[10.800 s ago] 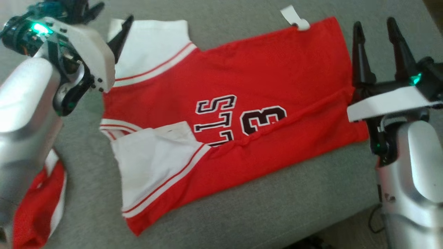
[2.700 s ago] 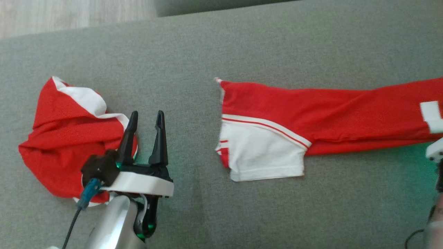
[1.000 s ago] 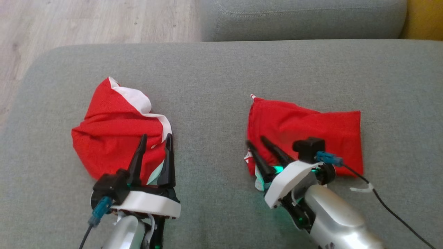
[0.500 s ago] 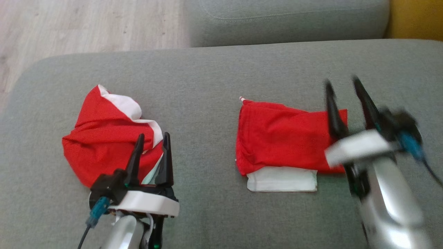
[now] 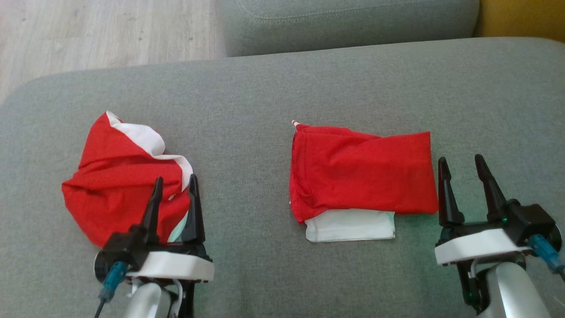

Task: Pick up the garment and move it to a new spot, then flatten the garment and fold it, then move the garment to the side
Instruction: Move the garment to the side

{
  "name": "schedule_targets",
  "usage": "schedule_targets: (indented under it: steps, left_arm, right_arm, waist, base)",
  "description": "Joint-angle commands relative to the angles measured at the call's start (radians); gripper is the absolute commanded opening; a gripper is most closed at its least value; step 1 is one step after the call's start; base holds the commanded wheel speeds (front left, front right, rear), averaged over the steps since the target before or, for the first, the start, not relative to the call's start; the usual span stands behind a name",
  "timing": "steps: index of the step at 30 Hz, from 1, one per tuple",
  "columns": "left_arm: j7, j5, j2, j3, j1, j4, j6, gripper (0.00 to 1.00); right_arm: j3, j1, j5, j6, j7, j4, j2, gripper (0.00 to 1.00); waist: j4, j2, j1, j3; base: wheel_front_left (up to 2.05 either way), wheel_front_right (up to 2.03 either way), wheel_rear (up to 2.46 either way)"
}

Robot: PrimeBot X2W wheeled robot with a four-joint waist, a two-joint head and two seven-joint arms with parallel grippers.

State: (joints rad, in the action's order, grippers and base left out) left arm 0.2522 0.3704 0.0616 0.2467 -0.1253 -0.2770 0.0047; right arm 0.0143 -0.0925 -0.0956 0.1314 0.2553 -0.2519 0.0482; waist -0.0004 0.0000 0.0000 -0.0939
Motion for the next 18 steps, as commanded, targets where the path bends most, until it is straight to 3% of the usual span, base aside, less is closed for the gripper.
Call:
schedule_targets:
  steps: [1, 9, 18]
  left_arm:
    - [0.009, -0.012, 0.002, -0.044, -0.02, 0.037, -0.006, 1.0]
    - [0.009, -0.037, -0.007, -0.058, -0.045, 0.041, -0.025, 1.0]
    - [0.009, -0.049, -0.01, -0.055, -0.068, 0.031, -0.045, 1.0]
  right_arm:
    - [-0.022, -0.017, -0.001, -0.001, 0.006, 0.035, 0.002, 1.0]
    - [-0.02, -0.06, -0.013, -0.001, 0.002, -0.001, 0.002, 1.0]
    - [0.003, -0.152, -0.074, -0.001, -0.083, -0.218, 0.002, 1.0]
  waist:
    - [-0.001, 0.0, 0.0, -0.003]
    - [0.007, 0.0, 0.0, -0.035]
    - [0.034, 0.0, 0.0, -0.083]
  base:
    - [0.0, 0.0, 0.0]
    - [0.0, 0.0, 0.0]
    - [0.0, 0.0, 0.0]
